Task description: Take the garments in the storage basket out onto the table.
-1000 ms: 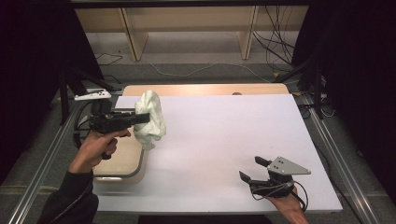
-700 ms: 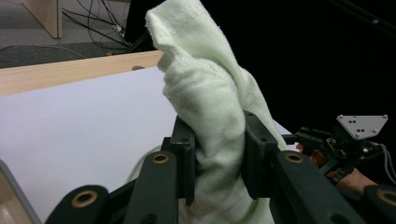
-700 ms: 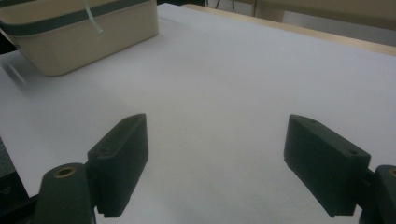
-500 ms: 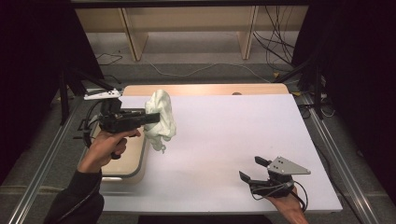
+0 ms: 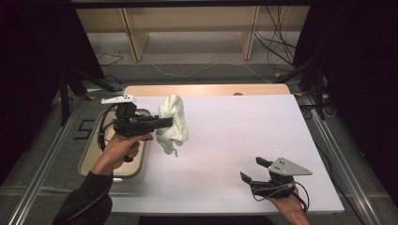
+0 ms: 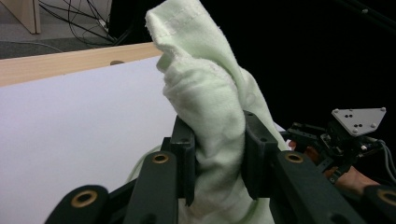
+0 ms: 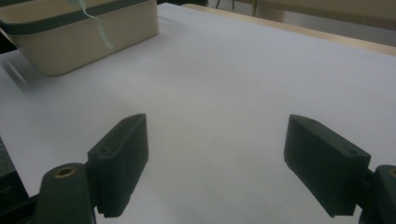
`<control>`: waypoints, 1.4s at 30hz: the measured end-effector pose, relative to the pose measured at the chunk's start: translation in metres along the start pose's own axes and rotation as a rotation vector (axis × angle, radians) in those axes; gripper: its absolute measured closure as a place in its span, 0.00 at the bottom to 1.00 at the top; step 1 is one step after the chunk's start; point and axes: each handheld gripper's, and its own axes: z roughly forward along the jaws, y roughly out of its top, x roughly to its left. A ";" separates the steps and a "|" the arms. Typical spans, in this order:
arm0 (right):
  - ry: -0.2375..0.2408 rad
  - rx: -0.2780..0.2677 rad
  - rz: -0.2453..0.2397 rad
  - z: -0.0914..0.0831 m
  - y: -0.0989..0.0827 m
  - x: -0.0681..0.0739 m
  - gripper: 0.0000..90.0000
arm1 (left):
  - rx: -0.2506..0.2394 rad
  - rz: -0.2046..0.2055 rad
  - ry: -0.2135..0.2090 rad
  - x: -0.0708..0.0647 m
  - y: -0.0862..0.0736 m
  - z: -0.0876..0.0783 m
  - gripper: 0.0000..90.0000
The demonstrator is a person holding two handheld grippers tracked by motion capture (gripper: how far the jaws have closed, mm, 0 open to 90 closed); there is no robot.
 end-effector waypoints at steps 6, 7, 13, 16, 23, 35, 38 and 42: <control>0.000 0.001 0.000 0.000 0.000 0.000 0.25 | 0.009 0.009 -0.008 -0.004 -0.006 0.018 0.77; 0.000 0.001 -0.001 0.000 0.000 0.000 0.25 | 0.010 0.010 -0.007 -0.004 -0.007 0.021 0.77; 0.002 -0.001 -0.002 0.001 0.000 0.000 0.25 | 0.018 0.003 -0.009 -0.002 -0.015 0.037 0.77; 0.002 -0.002 -0.001 0.001 0.000 0.000 0.25 | 0.027 -0.008 -0.015 0.001 -0.019 0.046 0.77; 0.004 -0.002 -0.003 0.001 -0.001 0.000 0.25 | 0.021 -0.042 -0.043 0.003 -0.026 0.058 0.77; 0.004 0.001 -0.002 0.001 -0.001 0.000 0.25 | 0.046 -0.067 -0.026 0.006 -0.038 0.079 0.77; 0.003 0.003 -0.003 0.001 -0.001 0.000 0.25 | 0.046 -0.077 -0.007 0.009 -0.042 0.084 0.77; 0.002 0.002 -0.002 0.001 -0.001 0.001 0.25 | 0.068 -0.080 0.007 0.012 -0.049 0.092 0.77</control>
